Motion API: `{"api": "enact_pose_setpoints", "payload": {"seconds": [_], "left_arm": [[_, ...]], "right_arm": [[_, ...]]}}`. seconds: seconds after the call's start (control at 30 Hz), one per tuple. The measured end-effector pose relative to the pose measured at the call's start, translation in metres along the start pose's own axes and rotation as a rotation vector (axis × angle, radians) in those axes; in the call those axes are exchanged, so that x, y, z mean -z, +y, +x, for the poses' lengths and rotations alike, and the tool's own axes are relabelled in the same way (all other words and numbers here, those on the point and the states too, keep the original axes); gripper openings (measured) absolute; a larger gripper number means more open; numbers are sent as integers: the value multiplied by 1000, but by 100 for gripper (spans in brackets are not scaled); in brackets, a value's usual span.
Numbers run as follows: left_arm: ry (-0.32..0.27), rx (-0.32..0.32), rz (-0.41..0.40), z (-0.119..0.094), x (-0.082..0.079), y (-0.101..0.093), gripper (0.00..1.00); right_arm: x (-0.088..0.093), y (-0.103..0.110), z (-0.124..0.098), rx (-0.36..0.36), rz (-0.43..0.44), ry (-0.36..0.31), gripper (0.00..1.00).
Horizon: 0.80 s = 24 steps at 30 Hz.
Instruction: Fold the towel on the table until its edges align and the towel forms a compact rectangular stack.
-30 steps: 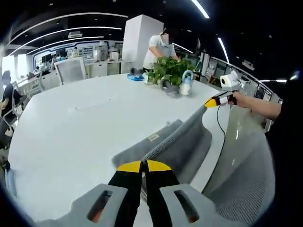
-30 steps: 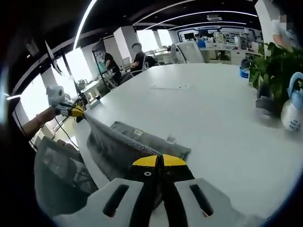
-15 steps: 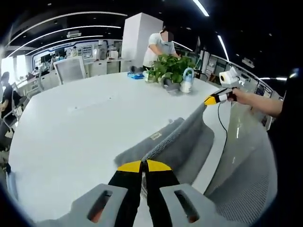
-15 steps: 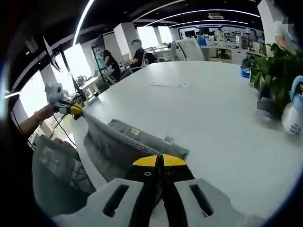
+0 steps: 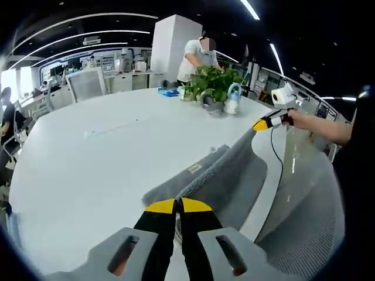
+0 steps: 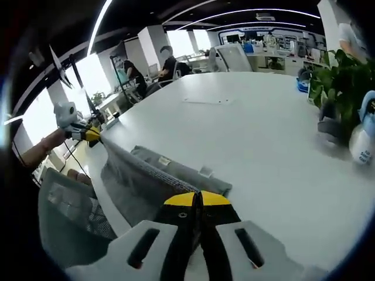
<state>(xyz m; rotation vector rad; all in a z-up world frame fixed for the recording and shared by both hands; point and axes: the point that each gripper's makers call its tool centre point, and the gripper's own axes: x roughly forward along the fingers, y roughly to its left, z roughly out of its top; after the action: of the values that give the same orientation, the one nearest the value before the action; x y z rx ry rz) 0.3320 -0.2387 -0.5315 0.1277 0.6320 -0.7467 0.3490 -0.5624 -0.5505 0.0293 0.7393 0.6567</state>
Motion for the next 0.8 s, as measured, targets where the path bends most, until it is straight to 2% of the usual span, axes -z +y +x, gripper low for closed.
{"api": "enact_pose_setpoints", "payload": {"seconds": [0.43,0.8], "left_arm": [[8,-3,7,10,-3,6,2],[26,-2,17,20,-3,13,2]], "right_arm": [[1,-8,10,9,1,28,0],[0,-18,20,8,-52,83,0]]}}
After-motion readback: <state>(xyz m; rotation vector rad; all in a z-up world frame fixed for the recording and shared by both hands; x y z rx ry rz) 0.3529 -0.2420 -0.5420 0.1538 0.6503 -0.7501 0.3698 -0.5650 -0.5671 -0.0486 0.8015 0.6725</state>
